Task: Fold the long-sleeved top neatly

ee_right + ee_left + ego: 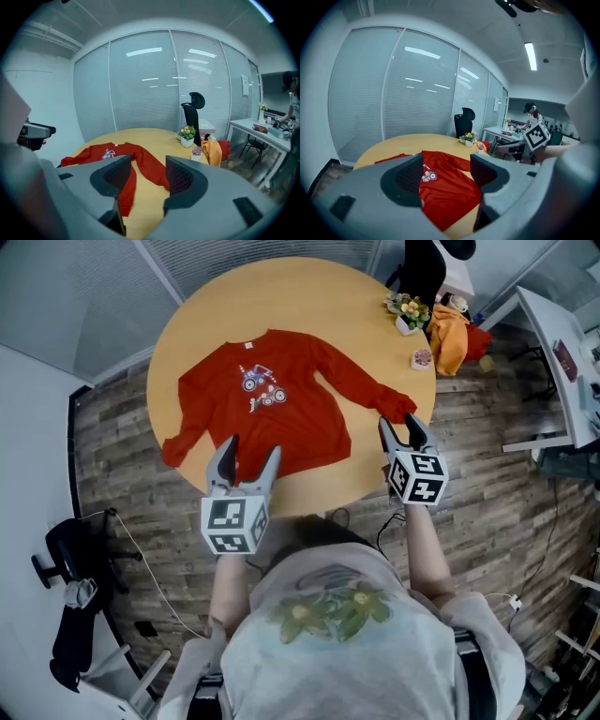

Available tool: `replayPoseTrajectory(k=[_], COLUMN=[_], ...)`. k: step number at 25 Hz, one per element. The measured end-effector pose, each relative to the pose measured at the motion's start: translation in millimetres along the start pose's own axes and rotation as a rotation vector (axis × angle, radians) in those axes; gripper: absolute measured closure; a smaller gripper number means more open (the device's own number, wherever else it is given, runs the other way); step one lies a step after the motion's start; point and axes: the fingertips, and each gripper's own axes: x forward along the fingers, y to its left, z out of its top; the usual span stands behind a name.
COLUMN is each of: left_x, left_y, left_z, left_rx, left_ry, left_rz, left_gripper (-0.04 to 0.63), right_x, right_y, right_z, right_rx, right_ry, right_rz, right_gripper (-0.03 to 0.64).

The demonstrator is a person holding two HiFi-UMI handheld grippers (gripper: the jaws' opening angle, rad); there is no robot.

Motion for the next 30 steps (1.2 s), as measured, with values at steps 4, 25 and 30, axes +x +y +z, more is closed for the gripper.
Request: replayPoseTrajectory(k=[4, 25, 30], left_x=[15.9, 52.9, 53.9], left_y=[1.9, 4.5, 6.6], left_z=[-2.7, -15.1, -17.5], left_rx=[-0.010, 0.003, -0.006], left_ry=[0.019, 0.119, 0.130], left_rz=[-0.007, -0.001, 0.005], left_gripper=[0.299, 0.299, 0.299], right_x=[25.2, 110.5, 119.7], right_y=[-43.2, -176.3, -156.6], right_z=[-24.0, -153.5, -162.3], right_rx=[0.031, 0.610, 0.743], right_ry=[0.073, 0.470, 0.476], right_rz=[-0.058, -0.316, -0.243], right_gripper=[0.382, 0.405, 0.469])
